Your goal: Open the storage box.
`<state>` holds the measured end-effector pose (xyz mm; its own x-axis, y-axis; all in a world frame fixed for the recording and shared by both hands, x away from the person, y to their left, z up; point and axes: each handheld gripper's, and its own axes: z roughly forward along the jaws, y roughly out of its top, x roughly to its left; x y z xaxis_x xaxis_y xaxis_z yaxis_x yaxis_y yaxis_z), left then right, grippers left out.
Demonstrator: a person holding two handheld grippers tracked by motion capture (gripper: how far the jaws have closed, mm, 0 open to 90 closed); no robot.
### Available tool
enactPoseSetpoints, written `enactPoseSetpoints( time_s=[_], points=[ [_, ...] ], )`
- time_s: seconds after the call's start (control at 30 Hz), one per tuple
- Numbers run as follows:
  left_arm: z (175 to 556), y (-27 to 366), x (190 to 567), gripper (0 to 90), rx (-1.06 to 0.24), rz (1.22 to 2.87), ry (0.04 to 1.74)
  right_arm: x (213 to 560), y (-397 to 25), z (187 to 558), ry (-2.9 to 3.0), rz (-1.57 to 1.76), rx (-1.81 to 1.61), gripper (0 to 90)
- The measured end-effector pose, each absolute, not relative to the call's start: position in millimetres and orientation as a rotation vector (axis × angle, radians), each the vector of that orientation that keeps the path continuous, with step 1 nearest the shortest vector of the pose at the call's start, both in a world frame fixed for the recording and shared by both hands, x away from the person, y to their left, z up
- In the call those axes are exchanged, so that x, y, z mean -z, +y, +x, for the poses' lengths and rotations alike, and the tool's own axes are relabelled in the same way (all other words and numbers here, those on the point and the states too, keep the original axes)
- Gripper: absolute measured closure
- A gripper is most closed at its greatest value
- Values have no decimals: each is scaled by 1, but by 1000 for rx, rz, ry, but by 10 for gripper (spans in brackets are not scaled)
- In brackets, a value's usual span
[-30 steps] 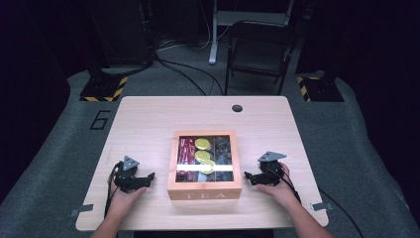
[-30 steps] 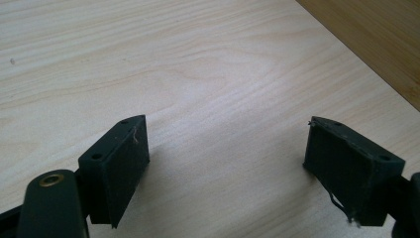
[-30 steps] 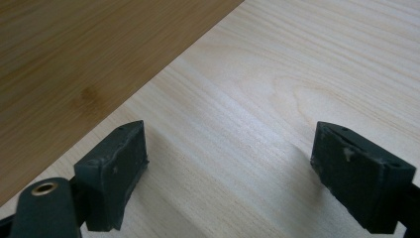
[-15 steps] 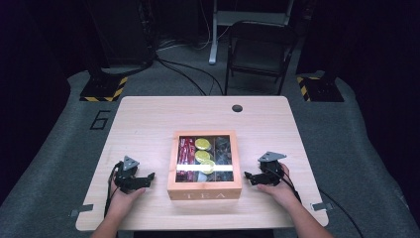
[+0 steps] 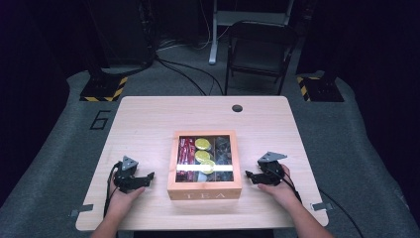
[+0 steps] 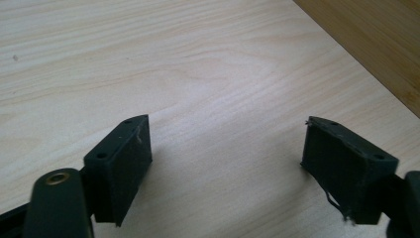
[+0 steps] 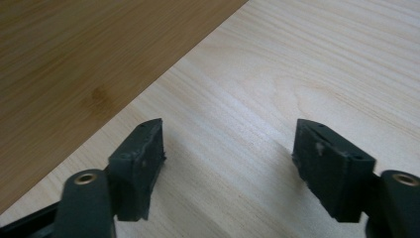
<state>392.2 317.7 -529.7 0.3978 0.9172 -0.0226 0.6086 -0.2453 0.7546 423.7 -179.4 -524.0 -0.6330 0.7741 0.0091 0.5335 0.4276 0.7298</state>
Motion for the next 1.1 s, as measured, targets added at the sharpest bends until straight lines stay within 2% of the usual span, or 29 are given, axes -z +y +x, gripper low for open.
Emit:
enactPoseSetpoints(
  time_s=[0.03, 0.07, 0.1, 0.2, 0.4, 0.43, 0.5, 0.83, 1.1],
  points=[
    [392, 319, 529, 206, -559, 1965, 1305, 524, -179, 424, 2358, 1124, -1028, 327],
    [391, 319, 529, 234, -559, 1943, 1316, 523, -180, 424, 2358, 1117, -1027, 358],
    [391, 320, 527, 294, -546, 1933, 1334, 522, -180, 423, 2366, 1120, -1021, 426],
    [391, 320, 524, 348, -508, 1921, 1364, 520, -179, 422, 2380, 1136, -1029, 481],
    [390, 314, 516, 360, -512, 1919, 1357, 515, -177, 418, 2374, 1132, -1027, 492],
    [389, 314, 513, 392, -506, 1913, 1354, 512, -175, 416, 2363, 1135, -1036, 491],
    [389, 314, 512, 401, -510, 1908, 1351, 510, -176, 415, 2368, 1125, -1031, 486],
    [384, 304, 498, 442, -523, 1935, 1287, 500, -180, 408, 2377, 1099, -1042, 562],
    [379, 294, 492, 477, -497, 1967, 1245, 493, -181, 402, 2342, 1089, -1036, 579]
  ],
)
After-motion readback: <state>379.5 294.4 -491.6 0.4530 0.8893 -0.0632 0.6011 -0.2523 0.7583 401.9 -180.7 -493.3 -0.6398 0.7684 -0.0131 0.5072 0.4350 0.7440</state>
